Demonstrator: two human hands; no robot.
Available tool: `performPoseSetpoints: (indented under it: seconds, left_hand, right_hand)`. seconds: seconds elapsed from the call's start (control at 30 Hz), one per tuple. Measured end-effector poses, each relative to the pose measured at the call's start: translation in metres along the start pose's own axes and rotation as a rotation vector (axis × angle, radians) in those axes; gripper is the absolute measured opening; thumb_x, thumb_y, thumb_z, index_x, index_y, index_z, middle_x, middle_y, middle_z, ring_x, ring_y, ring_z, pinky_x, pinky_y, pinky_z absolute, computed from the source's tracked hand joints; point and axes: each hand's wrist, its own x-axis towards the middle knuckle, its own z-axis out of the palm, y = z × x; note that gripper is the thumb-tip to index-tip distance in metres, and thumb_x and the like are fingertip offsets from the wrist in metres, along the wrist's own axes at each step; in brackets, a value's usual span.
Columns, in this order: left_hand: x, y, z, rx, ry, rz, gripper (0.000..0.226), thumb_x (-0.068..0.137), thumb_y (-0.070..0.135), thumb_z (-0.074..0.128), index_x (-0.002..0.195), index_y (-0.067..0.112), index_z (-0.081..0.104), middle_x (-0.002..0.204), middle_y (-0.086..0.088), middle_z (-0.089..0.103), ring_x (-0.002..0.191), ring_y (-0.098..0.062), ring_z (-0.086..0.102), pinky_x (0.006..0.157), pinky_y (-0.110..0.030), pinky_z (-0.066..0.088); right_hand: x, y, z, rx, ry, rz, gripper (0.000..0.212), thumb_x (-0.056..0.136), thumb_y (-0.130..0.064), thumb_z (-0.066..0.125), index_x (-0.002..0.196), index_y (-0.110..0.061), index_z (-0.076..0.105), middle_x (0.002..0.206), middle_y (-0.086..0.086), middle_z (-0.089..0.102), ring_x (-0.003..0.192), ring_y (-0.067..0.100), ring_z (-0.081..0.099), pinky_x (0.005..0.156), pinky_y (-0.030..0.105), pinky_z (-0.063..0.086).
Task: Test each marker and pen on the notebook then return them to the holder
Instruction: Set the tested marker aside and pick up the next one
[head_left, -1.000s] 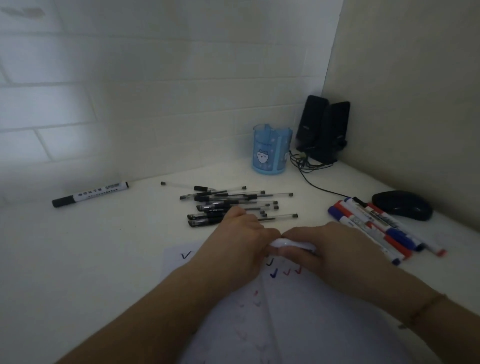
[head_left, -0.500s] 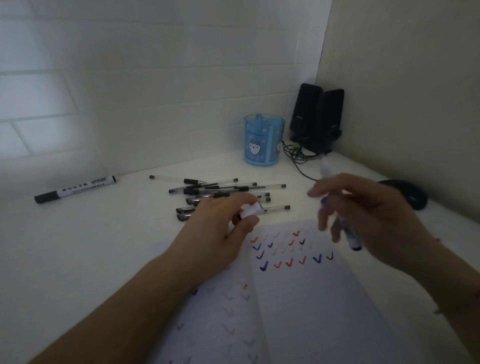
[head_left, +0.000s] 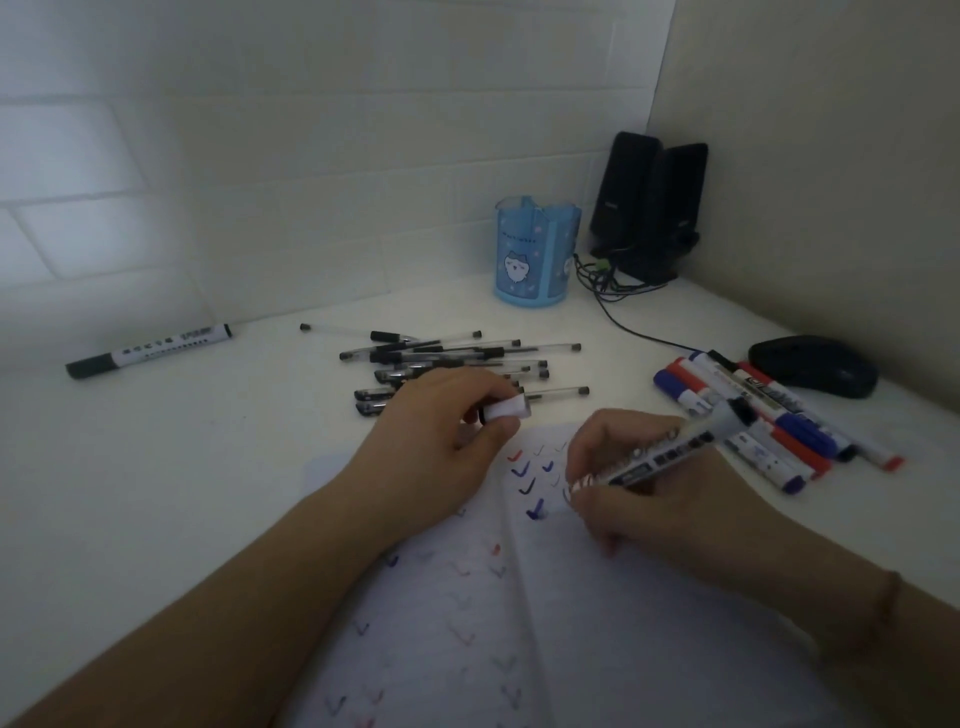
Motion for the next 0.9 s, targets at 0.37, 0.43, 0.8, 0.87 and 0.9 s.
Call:
performPoseSetpoints:
  seconds: [0.37, 0.43, 0.8, 0.87, 0.9]
  left_hand:
    - [0.0, -0.002, 0.0, 0.043, -0.008, 0.014, 0.023, 0.084, 0.036, 0.06, 0.105, 0.027, 0.065, 0.094, 0.022, 0.059, 0.089, -0.001, 0.054, 0.083, -0.024, 0.045]
    - [0.0, -0.001, 0.0, 0.048, -0.007, 0.011, 0.02, 0.085, 0.034, 0.063, 0.105, 0.028, 0.065, 0.094, 0.023, 0.059, 0.089, -0.001, 0.053, 0.083, -0.021, 0.043]
    - [-0.001, 0.004, -0.003, 0.032, -0.027, -0.008, 0.026, 0.085, 0.038, 0.056, 0.108, 0.029, 0.065, 0.093, 0.022, 0.061, 0.088, 0.002, 0.054, 0.08, -0.011, 0.04]
    - [-0.001, 0.006, -0.004, 0.029, -0.023, 0.003, 0.026, 0.085, 0.038, 0.056, 0.107, 0.029, 0.065, 0.092, 0.023, 0.06, 0.087, 0.002, 0.053, 0.079, -0.01, 0.039]
    - [-0.001, 0.007, -0.004, 0.023, -0.016, 0.008, 0.026, 0.085, 0.038, 0.056, 0.108, 0.028, 0.065, 0.092, 0.023, 0.06, 0.088, 0.002, 0.053, 0.08, -0.011, 0.04]
  right_hand:
    - [0.0, 0.004, 0.003, -0.144, 0.035, 0.005, 0.018, 0.076, -0.012, 0.071, 0.066, -0.014, 0.057, 0.057, -0.003, 0.06, 0.044, 0.005, 0.051, 0.045, 0.017, 0.044]
    - [0.001, 0.006, 0.003, -0.168, 0.086, -0.026, 0.019, 0.075, -0.013, 0.071, 0.064, -0.016, 0.055, 0.058, 0.0, 0.058, 0.046, 0.007, 0.05, 0.045, 0.019, 0.044]
    - [0.008, 0.005, -0.021, 0.198, 0.22, -0.176, 0.03, 0.062, -0.04, 0.06, 0.079, -0.014, 0.063, 0.067, 0.011, 0.069, 0.048, 0.02, 0.057, 0.039, 0.021, 0.04]
    - [0.008, 0.006, -0.022, 0.216, 0.234, -0.183, 0.036, 0.064, -0.04, 0.054, 0.083, -0.01, 0.063, 0.071, 0.014, 0.07, 0.049, 0.025, 0.058, 0.04, 0.023, 0.038]
    - [0.008, 0.007, -0.022, 0.212, 0.242, -0.188, 0.037, 0.065, -0.04, 0.053, 0.084, -0.01, 0.063, 0.072, 0.014, 0.07, 0.049, 0.026, 0.058, 0.04, 0.023, 0.037]
